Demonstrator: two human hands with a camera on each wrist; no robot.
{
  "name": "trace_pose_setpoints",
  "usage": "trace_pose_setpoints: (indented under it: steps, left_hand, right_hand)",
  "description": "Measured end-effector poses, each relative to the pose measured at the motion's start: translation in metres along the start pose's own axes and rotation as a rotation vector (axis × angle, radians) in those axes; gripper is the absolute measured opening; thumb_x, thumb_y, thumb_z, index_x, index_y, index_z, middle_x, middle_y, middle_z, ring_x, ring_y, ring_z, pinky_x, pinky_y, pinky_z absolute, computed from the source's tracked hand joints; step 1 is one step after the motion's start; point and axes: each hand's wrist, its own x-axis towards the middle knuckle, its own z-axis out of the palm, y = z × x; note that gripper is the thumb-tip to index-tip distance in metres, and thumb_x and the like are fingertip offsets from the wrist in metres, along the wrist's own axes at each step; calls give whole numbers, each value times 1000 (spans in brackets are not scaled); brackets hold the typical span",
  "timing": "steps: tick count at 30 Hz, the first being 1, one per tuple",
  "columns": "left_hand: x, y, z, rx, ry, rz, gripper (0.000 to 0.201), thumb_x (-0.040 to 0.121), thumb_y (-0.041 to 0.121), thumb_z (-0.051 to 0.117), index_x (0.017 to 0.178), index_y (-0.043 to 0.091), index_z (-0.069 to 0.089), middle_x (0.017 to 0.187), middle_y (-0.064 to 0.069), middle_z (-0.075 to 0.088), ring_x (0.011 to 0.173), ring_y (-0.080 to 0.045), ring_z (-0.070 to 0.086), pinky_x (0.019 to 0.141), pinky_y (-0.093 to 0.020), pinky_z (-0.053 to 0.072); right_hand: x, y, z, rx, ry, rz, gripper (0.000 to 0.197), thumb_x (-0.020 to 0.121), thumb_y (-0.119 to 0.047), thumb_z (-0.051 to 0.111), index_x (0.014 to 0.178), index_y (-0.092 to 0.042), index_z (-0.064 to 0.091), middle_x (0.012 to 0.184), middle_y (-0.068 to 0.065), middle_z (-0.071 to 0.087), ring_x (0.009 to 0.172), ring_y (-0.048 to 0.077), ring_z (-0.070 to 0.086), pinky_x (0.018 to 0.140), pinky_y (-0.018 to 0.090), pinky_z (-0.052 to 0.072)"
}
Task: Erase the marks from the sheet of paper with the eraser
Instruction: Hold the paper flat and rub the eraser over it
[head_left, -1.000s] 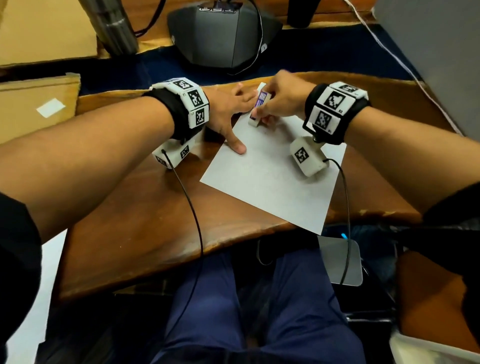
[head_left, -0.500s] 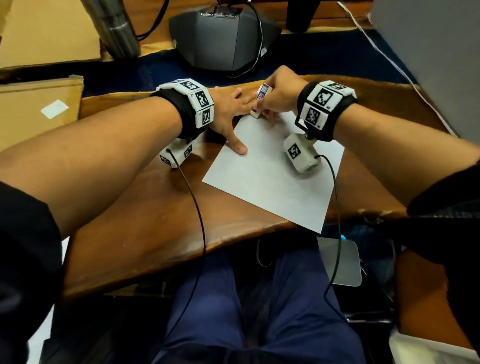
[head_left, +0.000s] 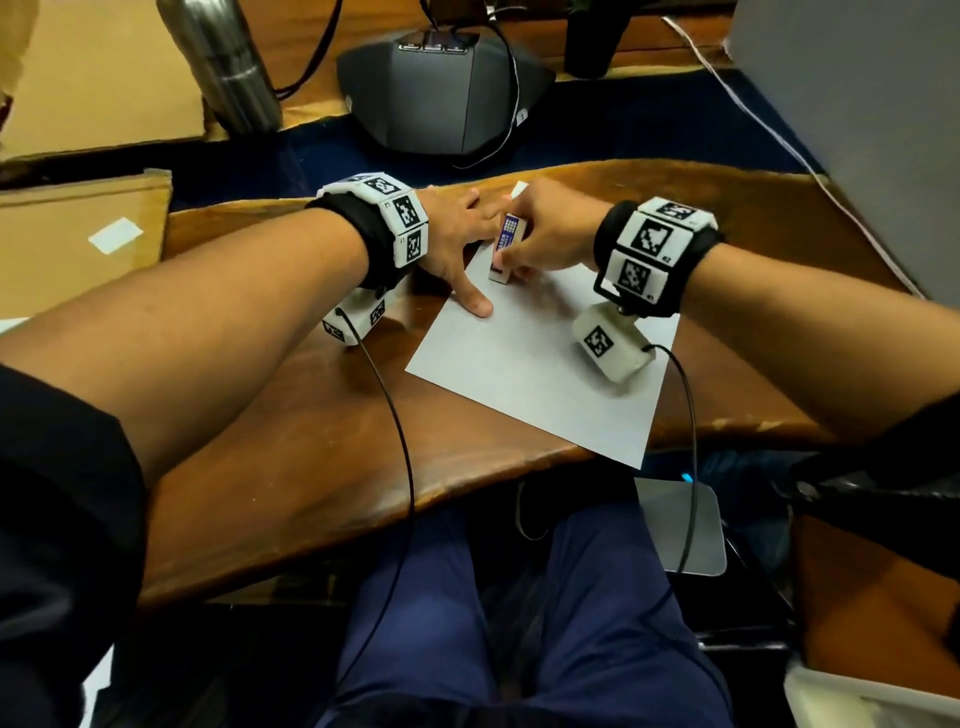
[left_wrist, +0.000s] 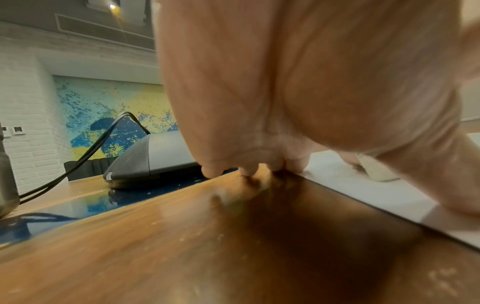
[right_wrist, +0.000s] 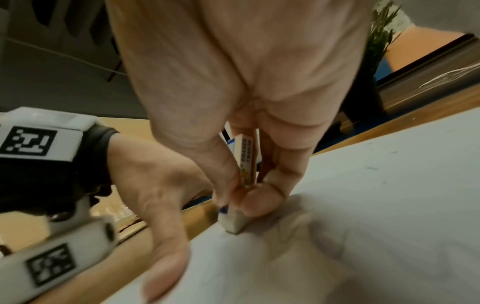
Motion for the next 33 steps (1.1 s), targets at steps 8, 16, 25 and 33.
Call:
trace_pose_setpoints:
  steps: [8,16,25,33]
  left_hand:
    - [1,0,-1,26,-31,-21,127,56,88,56,156,31,1,164,8,-7,151,-25,-4,113,-68,8]
    - [3,0,0,45,-38,-31,126,60,86,56,156,30,-3,164,7,-9,151,-25,-6,114,-68,8]
    - [5,-2,1,35,-33,-10,125,59,87,56,156,31,0,164,8,-11,150,-25,-6,114,-66,8]
    - [5,-2,1,26,-32,-25,127,56,90,53,156,30,3,164,9,-10,151,-25,-4,114,-67,9]
  right_hand:
    - [9,-2,-10,2,108,49,30,79,-33,80,102,-16,70,92,3,73,85,16,70,75,30,58]
    - [10,-8,-20,91,65,61,28,81,-22,80,104,-8,73,88,4,74,72,12,69,75,26,59]
    - [0,-3,-14,46,3,29,25,84,-25,77,102,-8,71,81,0,72,68,8,68,59,15,55]
    - [-12,0,-9,-31,-64,-42,20,88,-26,74,101,-11,71,88,2,75,80,14,72,75,28,60]
